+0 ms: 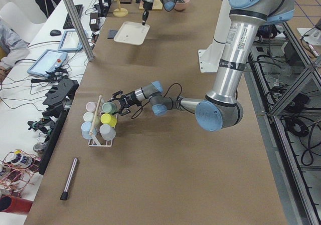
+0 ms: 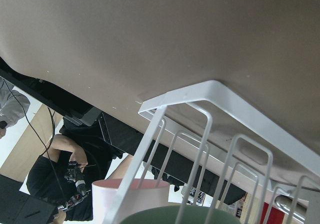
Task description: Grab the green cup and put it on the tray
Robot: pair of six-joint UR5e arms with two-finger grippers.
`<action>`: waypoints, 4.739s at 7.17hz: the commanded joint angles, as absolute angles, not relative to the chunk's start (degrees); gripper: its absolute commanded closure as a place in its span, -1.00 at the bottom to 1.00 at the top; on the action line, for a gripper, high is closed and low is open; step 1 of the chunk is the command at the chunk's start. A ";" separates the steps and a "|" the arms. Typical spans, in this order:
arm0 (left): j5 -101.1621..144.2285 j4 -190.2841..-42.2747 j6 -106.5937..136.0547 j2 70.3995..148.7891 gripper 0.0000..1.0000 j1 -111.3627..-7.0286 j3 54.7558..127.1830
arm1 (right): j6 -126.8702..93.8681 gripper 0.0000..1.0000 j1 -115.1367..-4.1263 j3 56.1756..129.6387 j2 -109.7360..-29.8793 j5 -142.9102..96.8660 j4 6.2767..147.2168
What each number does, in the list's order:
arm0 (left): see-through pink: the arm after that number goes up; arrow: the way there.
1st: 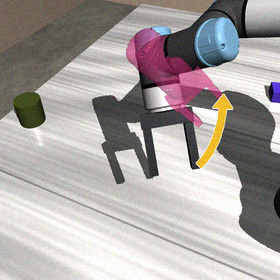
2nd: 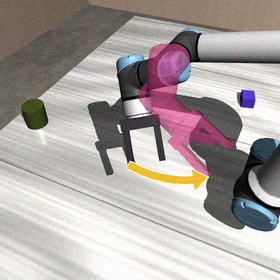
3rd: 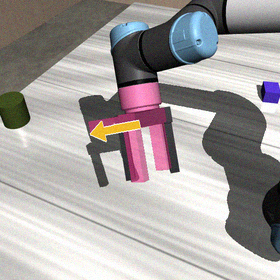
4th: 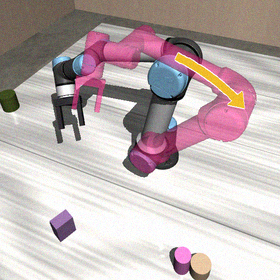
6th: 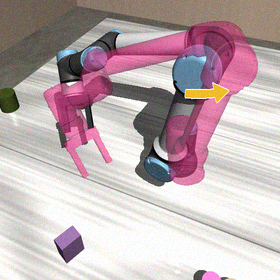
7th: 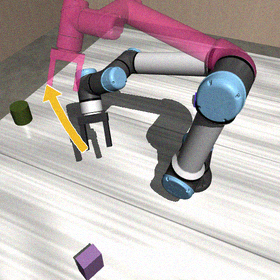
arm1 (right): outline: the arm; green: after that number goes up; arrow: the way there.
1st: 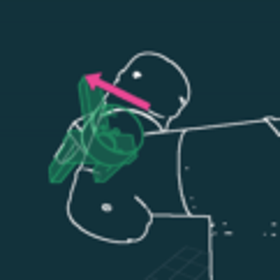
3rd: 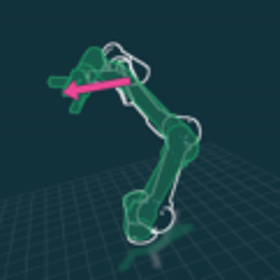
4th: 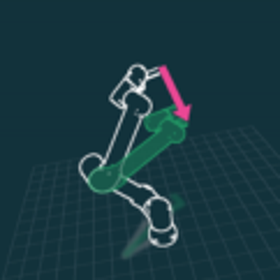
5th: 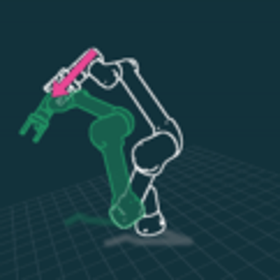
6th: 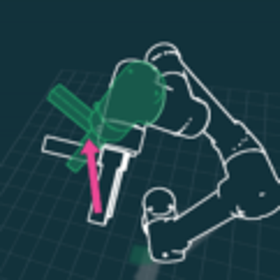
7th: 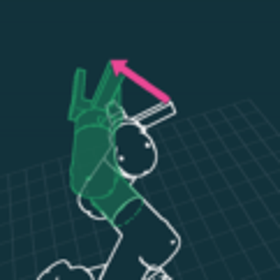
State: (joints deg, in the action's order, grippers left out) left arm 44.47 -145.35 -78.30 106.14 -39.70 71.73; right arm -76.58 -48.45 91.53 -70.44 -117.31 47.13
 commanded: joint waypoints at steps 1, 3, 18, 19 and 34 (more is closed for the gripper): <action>44.47 -146.69 -80.16 106.08 -0.63 -39.81 71.89 | -77.00 1.00 -40.12 91.32 -66.45 -112.94 51.59; 44.47 -147.82 -81.38 106.00 -0.63 -40.25 72.07 | -74.37 1.00 -36.49 91.06 -66.09 -112.41 51.59; 47.99 -155.39 -94.74 99.42 -0.64 -45.35 84.52 | -70.49 1.00 -36.39 88.24 -65.57 -112.41 51.42; 47.99 -155.30 -94.75 98.27 -0.63 -45.35 88.38 | -70.49 1.00 -36.39 88.24 -65.57 -112.50 51.42; 73.41 -161.59 2.94 123.38 -0.51 -27.53 80.37 | -70.23 -1.00 -44.63 93.16 -69.52 -117.93 52.12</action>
